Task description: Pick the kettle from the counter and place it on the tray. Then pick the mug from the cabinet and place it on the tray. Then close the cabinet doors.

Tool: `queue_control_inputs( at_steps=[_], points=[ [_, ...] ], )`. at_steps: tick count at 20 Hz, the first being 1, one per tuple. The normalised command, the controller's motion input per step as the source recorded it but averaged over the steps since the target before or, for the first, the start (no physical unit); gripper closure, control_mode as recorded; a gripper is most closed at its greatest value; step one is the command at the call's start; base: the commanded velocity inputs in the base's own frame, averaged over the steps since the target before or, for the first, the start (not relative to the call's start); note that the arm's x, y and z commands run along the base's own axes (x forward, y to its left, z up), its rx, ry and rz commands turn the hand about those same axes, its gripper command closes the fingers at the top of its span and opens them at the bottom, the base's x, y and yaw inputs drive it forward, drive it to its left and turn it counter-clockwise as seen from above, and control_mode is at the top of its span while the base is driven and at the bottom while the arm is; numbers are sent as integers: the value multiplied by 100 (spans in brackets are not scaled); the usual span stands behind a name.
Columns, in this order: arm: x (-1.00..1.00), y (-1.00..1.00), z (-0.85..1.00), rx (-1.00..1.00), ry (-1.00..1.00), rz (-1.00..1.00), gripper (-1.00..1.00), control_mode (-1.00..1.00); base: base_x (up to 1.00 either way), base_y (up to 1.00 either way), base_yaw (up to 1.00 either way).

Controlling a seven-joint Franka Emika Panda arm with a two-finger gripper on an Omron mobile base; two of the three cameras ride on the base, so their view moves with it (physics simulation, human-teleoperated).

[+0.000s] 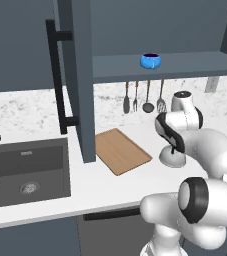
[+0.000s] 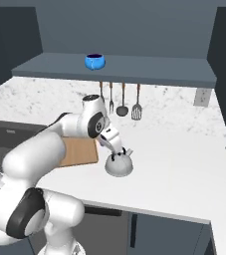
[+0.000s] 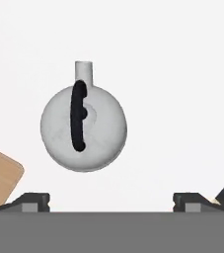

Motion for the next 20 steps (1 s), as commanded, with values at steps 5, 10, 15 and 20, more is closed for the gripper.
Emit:
queue_control_inputs(
  at_steps=[5,10,15,20],
  points=[
    [30,-4,-26,1,7,0,-100,-100,0,0,0],
    [12,-5,-36,3,0,0,-100,-100,0,0,0],
    [13,-8,-38,1,0,0,-100,-100,0,0,0],
    [25,-14,-22,1,0,0,-100,-100,0,0,0]
  ],
)
